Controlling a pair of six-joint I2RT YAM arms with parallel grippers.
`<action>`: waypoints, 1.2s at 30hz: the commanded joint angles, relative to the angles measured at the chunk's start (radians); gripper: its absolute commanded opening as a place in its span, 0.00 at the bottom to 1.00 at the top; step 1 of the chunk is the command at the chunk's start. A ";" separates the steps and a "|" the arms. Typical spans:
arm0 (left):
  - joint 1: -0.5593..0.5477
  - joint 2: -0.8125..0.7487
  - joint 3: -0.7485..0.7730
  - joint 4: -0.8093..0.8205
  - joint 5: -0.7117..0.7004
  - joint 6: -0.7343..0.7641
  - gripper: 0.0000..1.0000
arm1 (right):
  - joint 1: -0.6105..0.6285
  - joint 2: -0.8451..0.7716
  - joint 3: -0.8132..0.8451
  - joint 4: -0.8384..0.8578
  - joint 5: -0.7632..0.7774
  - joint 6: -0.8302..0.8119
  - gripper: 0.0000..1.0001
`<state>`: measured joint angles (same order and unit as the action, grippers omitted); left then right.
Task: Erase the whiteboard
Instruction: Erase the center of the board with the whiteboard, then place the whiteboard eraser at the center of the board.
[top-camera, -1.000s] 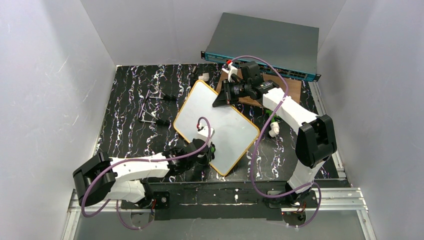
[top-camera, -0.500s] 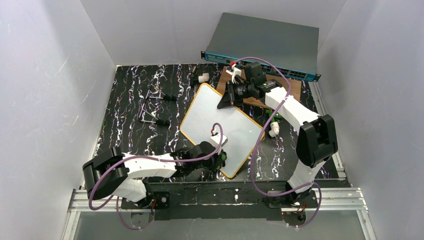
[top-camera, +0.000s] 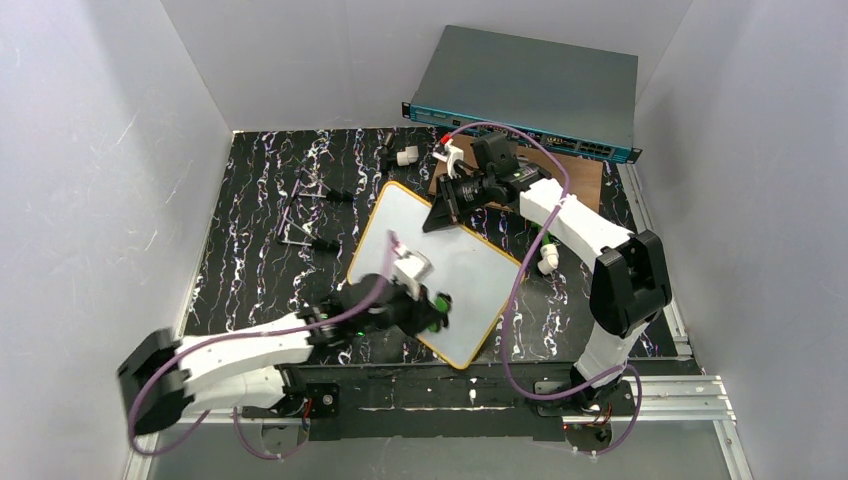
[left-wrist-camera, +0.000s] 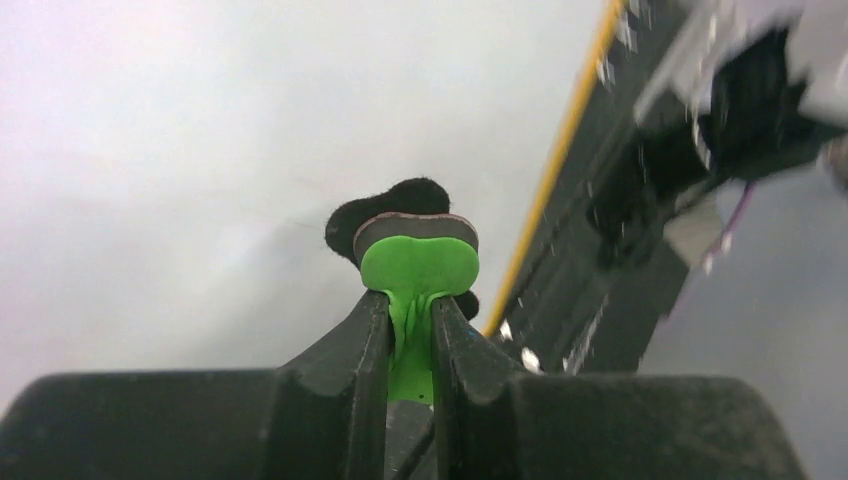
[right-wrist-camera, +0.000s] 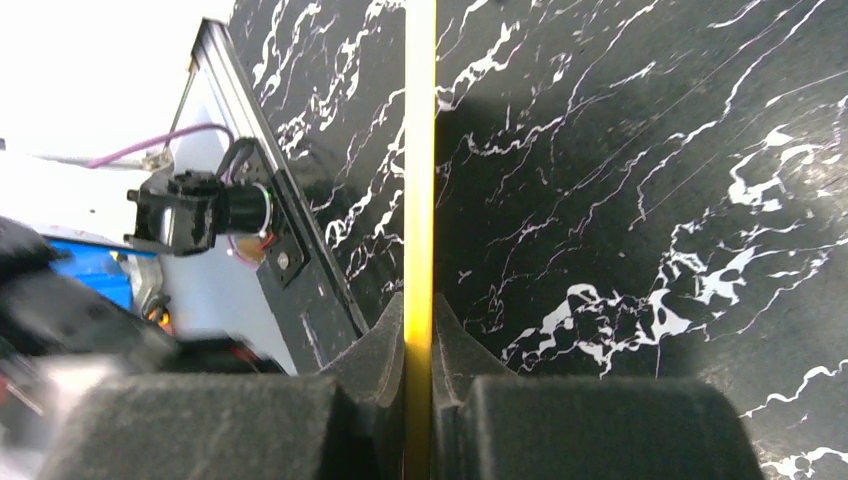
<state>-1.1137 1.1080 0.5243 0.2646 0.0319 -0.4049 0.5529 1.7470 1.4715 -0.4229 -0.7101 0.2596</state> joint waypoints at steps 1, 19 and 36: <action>0.176 -0.297 0.006 -0.309 -0.101 -0.051 0.00 | -0.001 -0.100 0.032 -0.055 -0.105 -0.135 0.01; 0.372 -0.233 0.069 -0.525 -0.051 -0.047 0.00 | -0.041 -0.407 0.016 -0.412 0.051 -0.582 0.01; 0.372 0.113 0.061 -0.276 -0.012 -0.106 0.37 | -0.151 -0.517 -0.024 -0.543 -0.036 -0.745 0.01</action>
<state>-0.7479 1.1851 0.5362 -0.0410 0.0330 -0.4969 0.4187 1.2804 1.4460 -0.9798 -0.6765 -0.4530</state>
